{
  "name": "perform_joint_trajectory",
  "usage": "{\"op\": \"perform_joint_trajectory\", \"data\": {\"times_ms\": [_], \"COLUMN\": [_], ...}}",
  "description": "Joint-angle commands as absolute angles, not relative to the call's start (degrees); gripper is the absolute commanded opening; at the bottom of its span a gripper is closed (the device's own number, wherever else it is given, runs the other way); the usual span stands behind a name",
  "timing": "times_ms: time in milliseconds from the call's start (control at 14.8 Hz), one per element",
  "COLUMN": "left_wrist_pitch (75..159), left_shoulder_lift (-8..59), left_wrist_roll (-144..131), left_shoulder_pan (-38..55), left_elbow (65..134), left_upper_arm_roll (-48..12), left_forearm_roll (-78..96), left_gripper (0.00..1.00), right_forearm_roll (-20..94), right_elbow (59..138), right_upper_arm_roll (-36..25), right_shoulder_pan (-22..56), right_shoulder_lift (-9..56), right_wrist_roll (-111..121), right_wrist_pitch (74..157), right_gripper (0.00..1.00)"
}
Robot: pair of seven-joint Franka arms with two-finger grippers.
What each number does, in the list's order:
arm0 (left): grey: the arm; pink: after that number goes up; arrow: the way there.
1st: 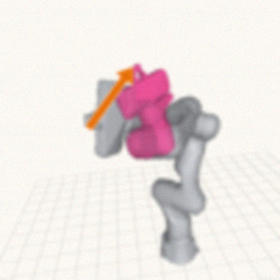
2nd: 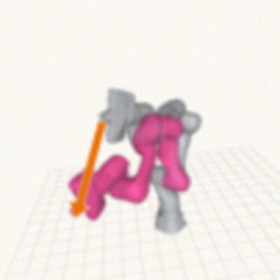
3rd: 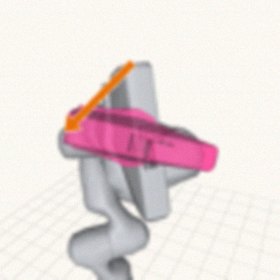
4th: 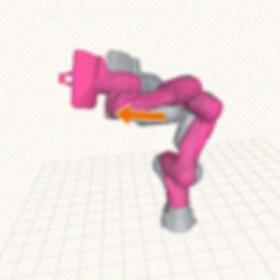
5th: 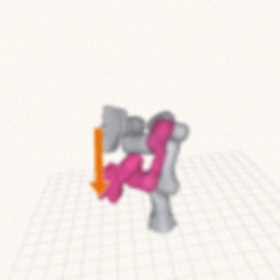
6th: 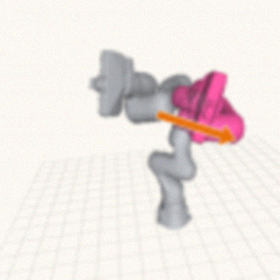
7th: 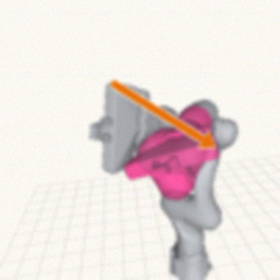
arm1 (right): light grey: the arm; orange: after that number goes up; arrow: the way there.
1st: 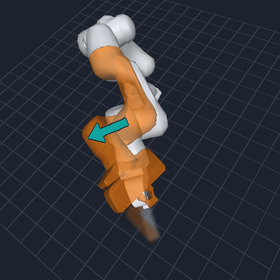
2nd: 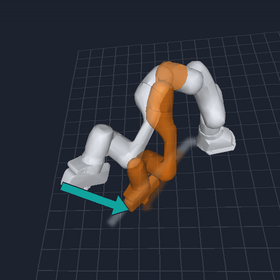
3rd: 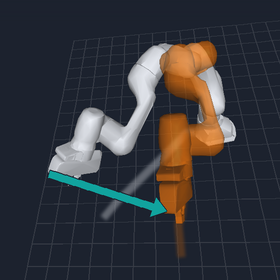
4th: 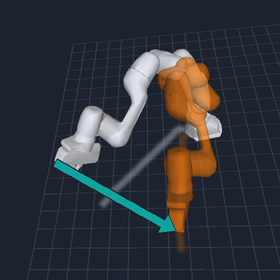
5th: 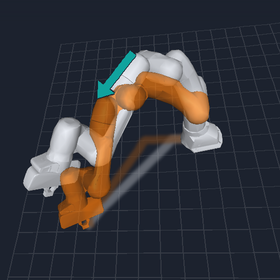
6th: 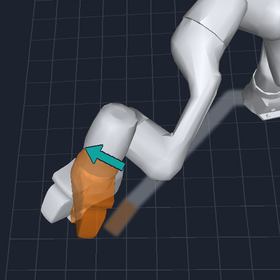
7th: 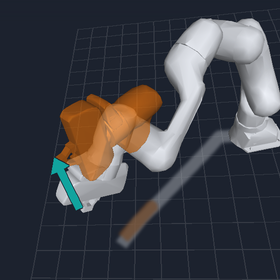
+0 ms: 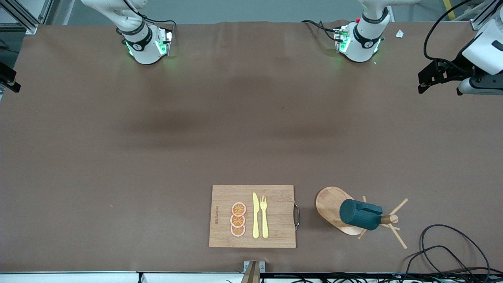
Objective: Transfer cup from left to right arm and place
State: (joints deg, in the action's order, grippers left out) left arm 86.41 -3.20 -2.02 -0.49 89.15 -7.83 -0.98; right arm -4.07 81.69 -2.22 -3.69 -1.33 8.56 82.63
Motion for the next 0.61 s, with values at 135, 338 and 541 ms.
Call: {"op": "perform_joint_trajectory", "data": {"times_ms": [135, 338, 541], "left_wrist_pitch": [86.0, 86.0, 86.6], "left_shoulder_lift": [-3.2, -2.2, 0.4], "left_wrist_roll": [-0.7, -1.4, -3.9], "left_shoulder_pan": [-0.7, -0.7, -0.2], "left_elbow": [88.6, 87.8, 85.7], "left_upper_arm_roll": [-7.8, -7.8, -7.8], "left_forearm_roll": [-1.0, -0.5, -0.5], "left_gripper": [1.0, 1.0, 1.0], "right_forearm_roll": [-4.4, -4.3, -4.3], "right_elbow": [81.4, 81.4, 81.4], "right_upper_arm_roll": [-1.7, -1.7, -1.7], "right_shoulder_pan": [-4.6, -4.5, -4.4], "right_shoulder_lift": [-1.4, -1.3, -1.4], "right_wrist_roll": [8.4, 8.4, 8.4], "right_wrist_pitch": [82.4, 82.4, 82.4], "right_gripper": [1.0, 1.0, 1.0]}}
